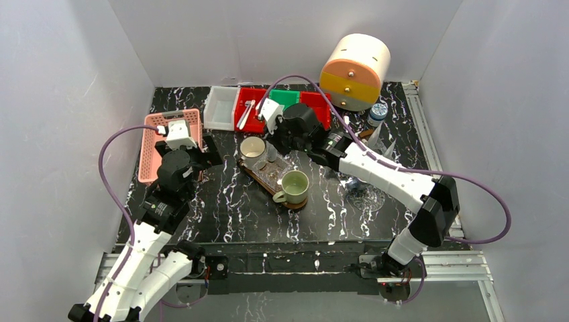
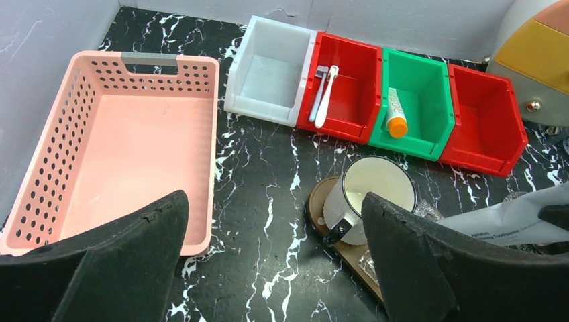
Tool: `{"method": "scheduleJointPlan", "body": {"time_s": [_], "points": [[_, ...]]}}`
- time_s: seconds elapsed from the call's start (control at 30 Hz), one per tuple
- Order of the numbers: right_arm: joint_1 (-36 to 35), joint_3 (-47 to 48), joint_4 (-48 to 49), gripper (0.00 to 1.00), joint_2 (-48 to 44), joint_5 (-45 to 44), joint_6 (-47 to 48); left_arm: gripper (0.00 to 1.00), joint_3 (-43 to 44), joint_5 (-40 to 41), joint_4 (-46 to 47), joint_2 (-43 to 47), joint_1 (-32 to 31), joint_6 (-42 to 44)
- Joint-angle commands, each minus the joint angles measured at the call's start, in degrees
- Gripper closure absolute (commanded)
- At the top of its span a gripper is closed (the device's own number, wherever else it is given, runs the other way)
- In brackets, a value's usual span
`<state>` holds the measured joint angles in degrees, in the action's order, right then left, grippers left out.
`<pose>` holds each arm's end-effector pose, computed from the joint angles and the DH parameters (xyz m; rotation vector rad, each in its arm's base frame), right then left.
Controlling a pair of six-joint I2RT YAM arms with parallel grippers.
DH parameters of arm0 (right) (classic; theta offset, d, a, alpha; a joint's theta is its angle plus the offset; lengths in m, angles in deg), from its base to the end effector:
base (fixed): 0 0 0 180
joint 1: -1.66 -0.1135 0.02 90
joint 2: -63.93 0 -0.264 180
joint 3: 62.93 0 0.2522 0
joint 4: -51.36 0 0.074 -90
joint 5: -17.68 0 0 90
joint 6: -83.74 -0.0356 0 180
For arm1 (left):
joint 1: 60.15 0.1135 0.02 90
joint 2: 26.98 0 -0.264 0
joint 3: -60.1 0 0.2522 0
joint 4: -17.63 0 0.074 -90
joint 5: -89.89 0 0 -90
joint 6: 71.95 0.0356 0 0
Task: Prepare toiletry sets of a toothbrush and toothpaste on the tray
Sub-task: Place the toothpaste in the toothpaste holder.
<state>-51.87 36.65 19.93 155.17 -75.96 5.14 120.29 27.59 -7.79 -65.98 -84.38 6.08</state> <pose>0.2253 0.3010 0.3711 -1.0361 1.7067 0.4149 0.1483 -0.0486 0.3630 -0.1929 1.6254 -0.0865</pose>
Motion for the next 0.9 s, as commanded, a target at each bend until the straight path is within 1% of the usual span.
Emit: {"method": "scheduleJointPlan", "body": {"time_s": [0.0,0.3,0.87], "points": [[-0.8,3.4,1.4,0.99,-0.4,-2.8,1.5,0.02,-0.3,1.4,-0.1,0.5,0.0,0.5],[-1.3,3.2,1.1,0.99,1.4,-4.8,1.9,0.02,-0.4,1.3,-0.1,0.5,0.0,0.6],[-1.3,0.6,5.9,0.99,4.8,-4.2,1.5,0.02,-0.5,1.1,-0.1,0.6,0.0,0.7]]}}
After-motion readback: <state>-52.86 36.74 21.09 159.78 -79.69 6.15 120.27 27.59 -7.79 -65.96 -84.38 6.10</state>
